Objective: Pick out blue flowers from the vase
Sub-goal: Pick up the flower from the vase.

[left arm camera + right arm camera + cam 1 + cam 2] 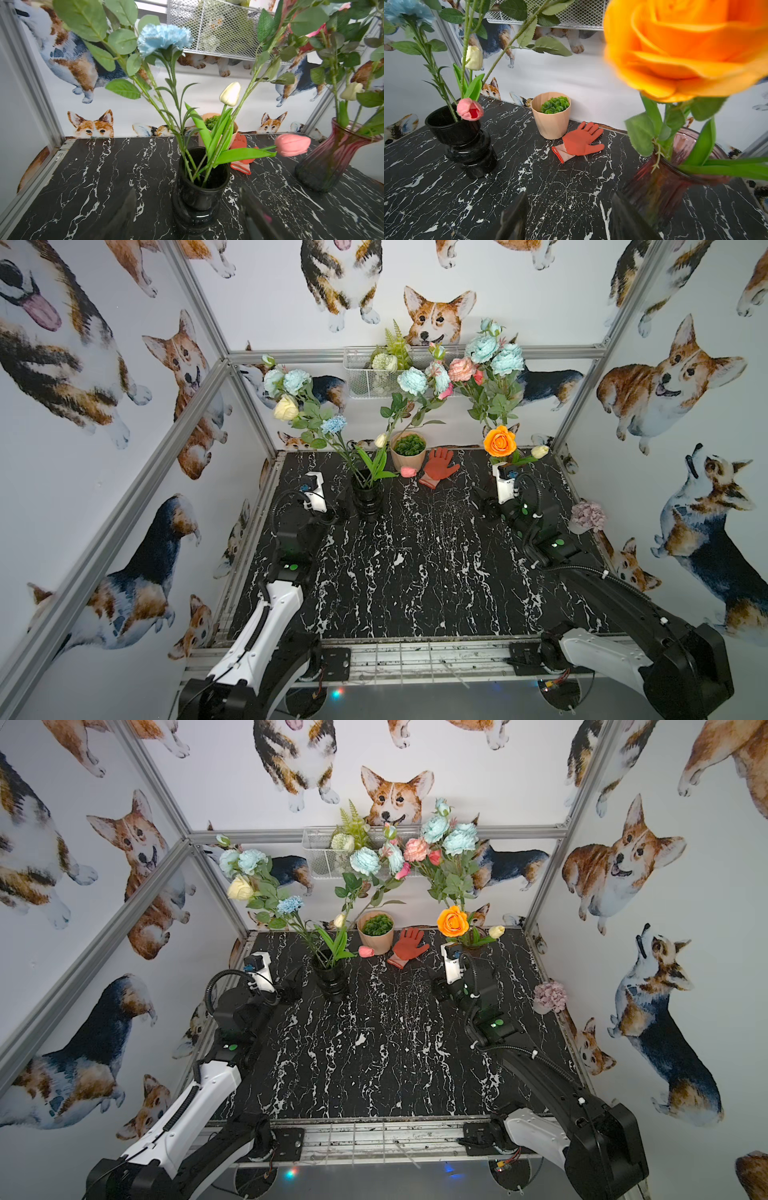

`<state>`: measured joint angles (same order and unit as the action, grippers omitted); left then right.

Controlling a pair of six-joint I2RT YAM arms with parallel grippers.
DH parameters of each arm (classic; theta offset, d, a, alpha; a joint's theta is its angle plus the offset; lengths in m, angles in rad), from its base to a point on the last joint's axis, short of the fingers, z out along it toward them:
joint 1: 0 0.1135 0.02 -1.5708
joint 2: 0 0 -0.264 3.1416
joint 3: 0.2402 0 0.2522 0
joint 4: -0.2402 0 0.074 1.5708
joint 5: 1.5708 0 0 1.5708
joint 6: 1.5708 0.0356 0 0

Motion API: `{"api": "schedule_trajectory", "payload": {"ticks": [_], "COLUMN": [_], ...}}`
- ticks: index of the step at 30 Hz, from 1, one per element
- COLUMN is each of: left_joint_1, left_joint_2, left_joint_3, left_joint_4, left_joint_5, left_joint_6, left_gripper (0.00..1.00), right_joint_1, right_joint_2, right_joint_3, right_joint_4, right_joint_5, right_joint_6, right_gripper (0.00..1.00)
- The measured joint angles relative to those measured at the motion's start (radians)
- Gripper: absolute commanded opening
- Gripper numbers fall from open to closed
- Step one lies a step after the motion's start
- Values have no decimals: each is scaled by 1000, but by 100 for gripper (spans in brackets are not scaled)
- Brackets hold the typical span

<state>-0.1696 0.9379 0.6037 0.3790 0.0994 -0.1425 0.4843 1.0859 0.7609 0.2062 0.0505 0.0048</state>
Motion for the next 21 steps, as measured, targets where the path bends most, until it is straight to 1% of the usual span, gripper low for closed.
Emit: {"api": "schedule_trajectory", "payload": {"ticks": [5, 6, 8, 11, 17, 21], "left_joint_1": [0, 0, 0, 0, 0, 0], "left_joint_2": [34, 44, 89, 161, 321, 398], "left_joint_3": [70, 82, 118, 167, 315, 376], "left_joint_4": [-53, -65, -81, -89, -113, -111], "left_joint_5": [26, 26, 26, 26, 51, 52], "left_joint_6": [0, 1, 3, 11, 35, 35], "left_gripper": [78, 78, 77, 72, 72, 70], "right_joint_1": [26, 27, 33, 35, 35, 35], "right_joint_2": [34, 43, 61, 63, 57, 48], "right_joint_3": [18, 21, 22, 22, 10, -14], "right_joint_4": [-1, 4, -1, -1, 1, 8], "right_joint_5": [-20, -24, -25, -28, -24, -24], "right_joint_6": [3, 4, 8, 22, 23, 26], "right_gripper": [64, 60, 59, 59, 55, 54]}}
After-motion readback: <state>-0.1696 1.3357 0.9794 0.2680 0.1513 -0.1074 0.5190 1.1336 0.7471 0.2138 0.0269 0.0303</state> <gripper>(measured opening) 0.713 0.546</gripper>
